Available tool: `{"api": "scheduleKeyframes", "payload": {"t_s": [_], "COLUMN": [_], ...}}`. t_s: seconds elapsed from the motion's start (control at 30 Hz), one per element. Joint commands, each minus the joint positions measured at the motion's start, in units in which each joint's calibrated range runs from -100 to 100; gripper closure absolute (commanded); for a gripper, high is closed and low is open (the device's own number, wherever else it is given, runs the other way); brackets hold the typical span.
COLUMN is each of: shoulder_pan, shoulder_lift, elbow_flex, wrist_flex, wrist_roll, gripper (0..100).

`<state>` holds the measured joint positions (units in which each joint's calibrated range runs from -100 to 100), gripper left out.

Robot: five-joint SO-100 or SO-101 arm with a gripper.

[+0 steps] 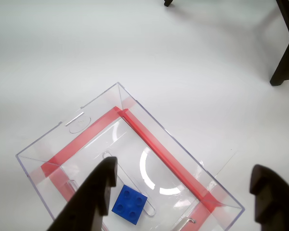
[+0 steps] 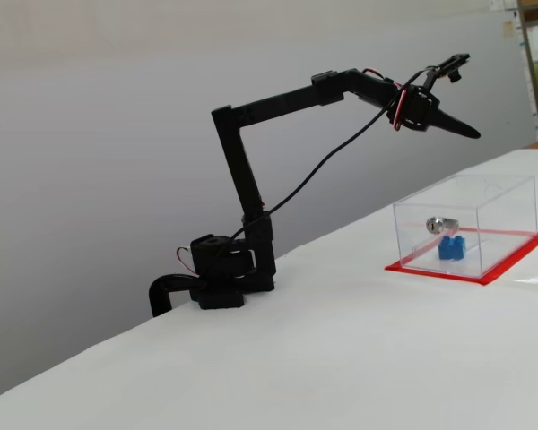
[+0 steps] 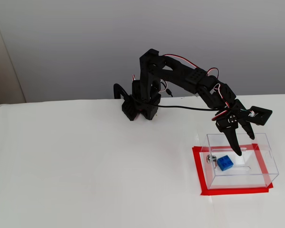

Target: Pick the blue lego brick and place it into the transparent box

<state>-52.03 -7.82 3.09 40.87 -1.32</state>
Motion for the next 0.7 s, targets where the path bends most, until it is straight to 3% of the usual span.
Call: {"api": "scheduleKeyframes", "payload": {"t_s": [0.0,0.2,0.53,0.67], "shoulder_pan": [0.83,1.72,3.42,3.93], "shoulder_lift": [-0.45,-1.3,-3.51,-5.03], "elbow_flex": [-1.55,-1.55,-2.0,-1.55], "wrist_flex": [-0.14,-0.14,-0.14,-0.14], "wrist_roll": [0.28,0.28,0.33,0.28], "gripper": [69,70,98,99]}}
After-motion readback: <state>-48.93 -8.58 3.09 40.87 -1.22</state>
